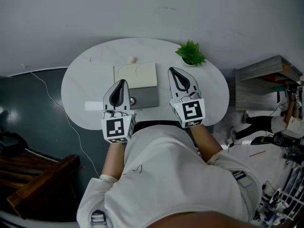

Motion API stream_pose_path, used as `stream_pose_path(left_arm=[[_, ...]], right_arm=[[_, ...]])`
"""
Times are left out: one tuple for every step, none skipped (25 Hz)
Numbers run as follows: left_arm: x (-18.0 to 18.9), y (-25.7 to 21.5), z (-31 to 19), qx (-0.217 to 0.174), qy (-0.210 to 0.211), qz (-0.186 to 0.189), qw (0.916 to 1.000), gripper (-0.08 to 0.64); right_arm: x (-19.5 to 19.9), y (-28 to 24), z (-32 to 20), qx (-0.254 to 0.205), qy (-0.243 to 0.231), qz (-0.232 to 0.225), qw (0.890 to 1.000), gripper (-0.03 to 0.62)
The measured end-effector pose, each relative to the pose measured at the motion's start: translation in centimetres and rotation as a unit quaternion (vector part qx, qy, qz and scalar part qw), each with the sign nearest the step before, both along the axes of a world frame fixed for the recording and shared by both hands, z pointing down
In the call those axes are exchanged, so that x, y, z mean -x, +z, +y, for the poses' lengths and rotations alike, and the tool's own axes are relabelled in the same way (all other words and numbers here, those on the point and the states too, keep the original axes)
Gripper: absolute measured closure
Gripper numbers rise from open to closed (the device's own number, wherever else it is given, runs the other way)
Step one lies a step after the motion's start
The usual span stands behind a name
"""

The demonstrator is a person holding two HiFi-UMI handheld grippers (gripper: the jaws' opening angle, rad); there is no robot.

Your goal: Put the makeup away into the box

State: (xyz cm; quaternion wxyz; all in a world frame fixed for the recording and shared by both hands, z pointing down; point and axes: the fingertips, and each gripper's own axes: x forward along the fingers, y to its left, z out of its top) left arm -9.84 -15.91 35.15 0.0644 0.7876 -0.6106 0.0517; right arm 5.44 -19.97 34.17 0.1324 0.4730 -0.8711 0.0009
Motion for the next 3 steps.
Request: stream_pose_path(left_arm=[[0.03,0.04,-0.04,0.001,0.000,-0.001,1.0000,0.537],[0.05,0.09,-0.07,0.002,0.000,-0.001,1.0000,0.537],[0.08,0.15,-0.10,0.003,0.000,-0.002,1.0000,0.537]], right_arm=[[-0.16,0.07,-0.09,-0.002,0.000,0.002,1.000,0.595],[-0.31,0.17,-0.18,-0.004,0.000,0.003,1.000,0.595],[-0.45,0.27,-0.25,-0.006,0.000,0.006,1.000,0.595]])
